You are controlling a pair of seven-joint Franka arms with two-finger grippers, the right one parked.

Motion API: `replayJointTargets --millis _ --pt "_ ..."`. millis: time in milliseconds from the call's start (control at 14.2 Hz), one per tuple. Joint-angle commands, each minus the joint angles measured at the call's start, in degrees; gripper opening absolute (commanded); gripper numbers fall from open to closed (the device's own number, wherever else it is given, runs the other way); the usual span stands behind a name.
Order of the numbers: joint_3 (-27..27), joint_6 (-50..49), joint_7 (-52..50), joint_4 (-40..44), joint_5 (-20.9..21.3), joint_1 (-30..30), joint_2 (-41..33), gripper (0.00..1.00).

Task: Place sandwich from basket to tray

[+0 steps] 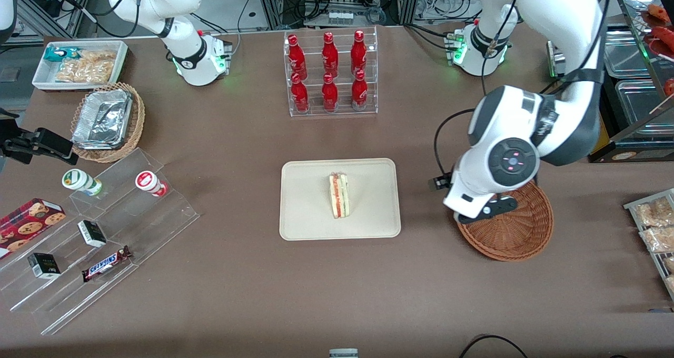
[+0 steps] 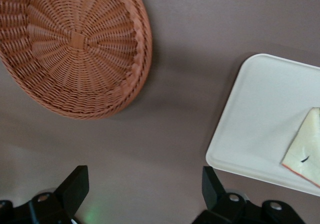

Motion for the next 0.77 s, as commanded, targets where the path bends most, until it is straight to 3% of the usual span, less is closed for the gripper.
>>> replayJointTargets --millis 0,281,703 --pt "-2.4 0.3 7.6 -8.4 -2.0 5.7 -7.8 1.0" --pt "-9.6 -1.0 18.7 -13.3 -1.5 17.6 -15.6 1.0" --pt "-10.0 -1.8 33.6 -17.4 0.7 24.3 -25.4 1.0"
